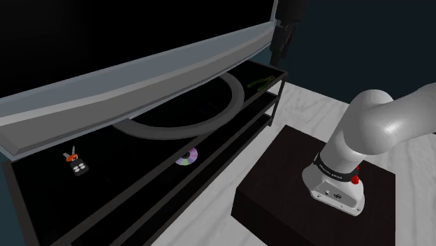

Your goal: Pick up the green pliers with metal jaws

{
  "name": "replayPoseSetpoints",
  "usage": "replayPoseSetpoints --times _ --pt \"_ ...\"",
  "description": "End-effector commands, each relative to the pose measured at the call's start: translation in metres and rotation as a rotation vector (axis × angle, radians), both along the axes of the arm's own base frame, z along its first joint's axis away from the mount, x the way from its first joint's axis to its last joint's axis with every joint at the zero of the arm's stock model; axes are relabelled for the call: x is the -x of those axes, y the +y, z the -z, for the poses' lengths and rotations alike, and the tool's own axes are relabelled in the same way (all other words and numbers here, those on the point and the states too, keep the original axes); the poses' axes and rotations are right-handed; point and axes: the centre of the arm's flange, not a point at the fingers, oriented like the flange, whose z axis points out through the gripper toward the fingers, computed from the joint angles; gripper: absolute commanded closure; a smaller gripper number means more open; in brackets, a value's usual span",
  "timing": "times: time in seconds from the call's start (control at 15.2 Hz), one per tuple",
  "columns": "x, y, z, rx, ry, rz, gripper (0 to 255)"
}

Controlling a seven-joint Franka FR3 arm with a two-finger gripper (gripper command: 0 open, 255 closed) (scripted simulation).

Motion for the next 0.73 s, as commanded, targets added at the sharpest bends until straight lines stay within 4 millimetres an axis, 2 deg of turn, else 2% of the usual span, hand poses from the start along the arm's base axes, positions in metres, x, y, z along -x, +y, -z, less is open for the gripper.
replayPoseSetpoints --times 0.0,0.66 --pt "0.000 0.000 0.000 0.000 0.000 0.000 0" --pt "-0.055 -0.091 0.071 -0.010 -0.054 0.287 0"
